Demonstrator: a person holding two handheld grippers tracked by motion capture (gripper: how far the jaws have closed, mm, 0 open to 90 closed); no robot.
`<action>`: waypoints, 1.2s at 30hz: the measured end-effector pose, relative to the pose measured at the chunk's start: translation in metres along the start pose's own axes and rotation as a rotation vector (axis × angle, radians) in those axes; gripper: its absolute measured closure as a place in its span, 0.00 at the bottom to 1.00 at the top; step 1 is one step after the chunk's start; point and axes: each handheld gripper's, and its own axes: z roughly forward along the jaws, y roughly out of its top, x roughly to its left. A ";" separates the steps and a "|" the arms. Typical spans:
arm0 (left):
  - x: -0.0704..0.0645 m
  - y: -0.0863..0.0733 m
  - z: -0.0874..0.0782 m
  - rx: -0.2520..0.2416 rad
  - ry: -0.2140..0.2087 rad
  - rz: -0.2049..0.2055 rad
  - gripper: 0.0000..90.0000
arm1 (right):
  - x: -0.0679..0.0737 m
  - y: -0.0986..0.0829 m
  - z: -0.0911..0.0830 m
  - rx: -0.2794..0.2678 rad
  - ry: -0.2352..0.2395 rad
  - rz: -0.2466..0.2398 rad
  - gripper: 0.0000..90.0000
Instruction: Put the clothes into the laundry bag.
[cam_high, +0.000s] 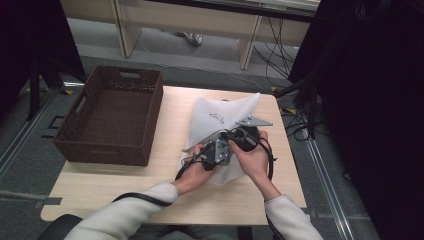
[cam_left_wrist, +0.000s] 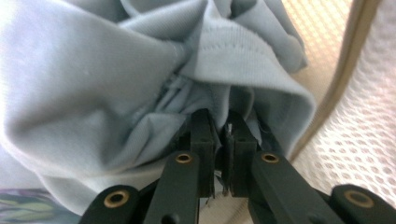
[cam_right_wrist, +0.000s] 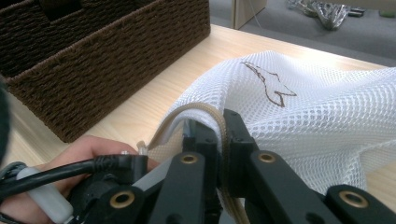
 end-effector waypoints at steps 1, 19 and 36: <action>-0.001 0.000 0.000 -0.026 0.009 -0.005 0.93 | 0.000 0.000 0.000 0.000 0.002 0.000 0.97; -0.005 0.010 0.007 -0.065 0.063 -0.061 0.93 | 0.009 0.006 -0.006 -0.028 0.053 0.039 0.97; -0.004 0.005 -0.019 -0.080 -0.006 0.106 0.62 | -0.001 0.000 -0.002 -0.005 0.048 0.062 0.97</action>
